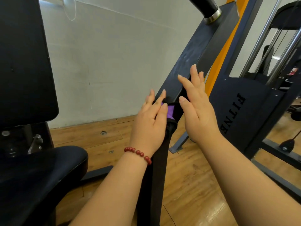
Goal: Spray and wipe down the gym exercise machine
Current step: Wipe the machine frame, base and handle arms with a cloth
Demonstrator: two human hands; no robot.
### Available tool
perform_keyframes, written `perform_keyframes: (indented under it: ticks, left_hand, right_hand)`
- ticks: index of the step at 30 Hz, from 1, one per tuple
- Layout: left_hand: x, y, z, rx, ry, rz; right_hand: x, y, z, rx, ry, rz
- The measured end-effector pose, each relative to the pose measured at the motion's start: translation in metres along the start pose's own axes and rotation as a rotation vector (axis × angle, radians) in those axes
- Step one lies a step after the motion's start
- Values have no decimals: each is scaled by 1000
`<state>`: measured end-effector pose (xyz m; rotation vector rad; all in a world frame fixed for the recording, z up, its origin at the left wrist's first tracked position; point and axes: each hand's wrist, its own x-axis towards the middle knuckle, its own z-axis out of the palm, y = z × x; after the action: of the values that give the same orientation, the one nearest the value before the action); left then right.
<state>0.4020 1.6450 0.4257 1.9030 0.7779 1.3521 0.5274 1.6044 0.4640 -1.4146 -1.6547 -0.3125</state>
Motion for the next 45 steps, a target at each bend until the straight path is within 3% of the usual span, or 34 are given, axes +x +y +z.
perform_keyframes:
  ticks: [3, 8, 17, 21, 26, 29, 32, 37, 45]
  left_hand:
    - [-22, -11, 2, -40, 60, -29]
    - [22, -1, -9, -135, -38, -157]
    - [-28, -23, -4, -172, 49, -64]
    - [-20, -15, 1, 8, 25, -33]
    - [-33, -35, 8, 15, 156, 141]
    - [-51, -41, 10, -142, 184, 13]
    - [-43, -36, 8, -150, 146, -88]
    - [-39, -48, 12, -148, 143, -33]
    - [-66, -65, 21, -223, 207, -140]
  right_hand:
    - [-8, -5, 11, 39, 19, 25]
    - [-9, -8, 24, 88, 76, 31]
    - [-15, -11, 38, 85, 144, 54]
    - [-15, -10, 39, 74, 155, 42]
    - [-24, -7, 45, 97, 178, 15]
    - [-43, -8, 55, 95, 156, 23]
    - [-59, -10, 64, 81, 158, 38]
    - [-70, -7, 75, 62, 167, 15]
    - [-112, 6, 102, 75, 164, 20]
